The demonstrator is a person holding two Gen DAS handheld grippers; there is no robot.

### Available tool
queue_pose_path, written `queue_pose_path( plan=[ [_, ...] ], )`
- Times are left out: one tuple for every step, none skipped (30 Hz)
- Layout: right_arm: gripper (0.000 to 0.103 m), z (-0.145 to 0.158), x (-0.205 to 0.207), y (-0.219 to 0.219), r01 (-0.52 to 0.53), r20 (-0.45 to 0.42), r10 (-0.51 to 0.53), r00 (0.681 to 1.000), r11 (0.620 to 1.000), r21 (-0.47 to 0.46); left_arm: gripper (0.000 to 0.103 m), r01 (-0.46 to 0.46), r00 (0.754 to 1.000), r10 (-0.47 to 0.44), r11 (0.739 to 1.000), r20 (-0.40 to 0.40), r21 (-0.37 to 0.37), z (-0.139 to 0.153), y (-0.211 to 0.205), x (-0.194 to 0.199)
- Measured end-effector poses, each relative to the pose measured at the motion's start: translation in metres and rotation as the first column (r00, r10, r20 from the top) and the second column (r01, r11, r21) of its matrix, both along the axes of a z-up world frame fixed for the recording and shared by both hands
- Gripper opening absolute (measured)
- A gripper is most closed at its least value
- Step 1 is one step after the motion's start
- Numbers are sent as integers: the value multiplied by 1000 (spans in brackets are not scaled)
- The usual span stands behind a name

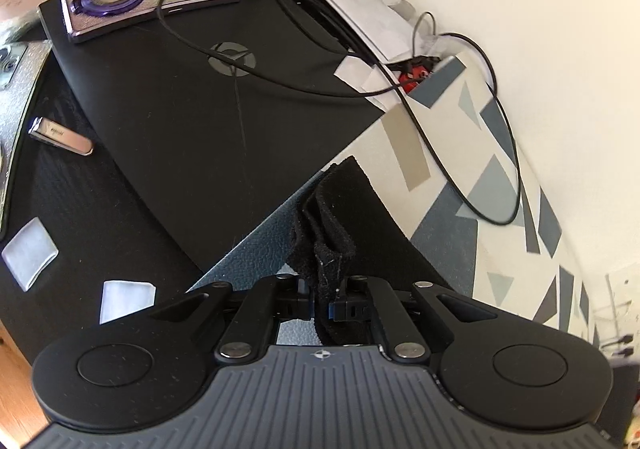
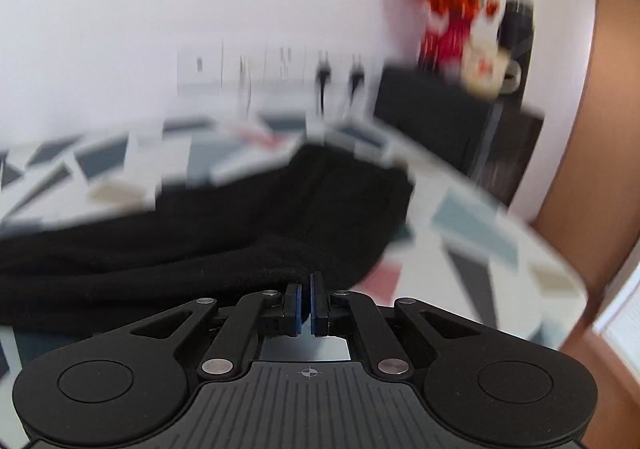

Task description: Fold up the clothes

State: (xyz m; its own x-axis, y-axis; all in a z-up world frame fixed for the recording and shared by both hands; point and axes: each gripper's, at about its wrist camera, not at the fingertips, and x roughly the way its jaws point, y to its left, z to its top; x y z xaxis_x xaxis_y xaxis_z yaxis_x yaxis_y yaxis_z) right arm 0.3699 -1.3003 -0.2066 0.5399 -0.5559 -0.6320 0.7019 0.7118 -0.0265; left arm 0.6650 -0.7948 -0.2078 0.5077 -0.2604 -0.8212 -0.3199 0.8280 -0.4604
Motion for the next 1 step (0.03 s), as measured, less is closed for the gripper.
queue_pose_path(
  plan=[
    [4, -3, -4, 0, -7, 4, 7, 1000, 999, 34, 6, -8, 1000, 8, 1000, 1, 8, 1, 1, -1]
  ],
)
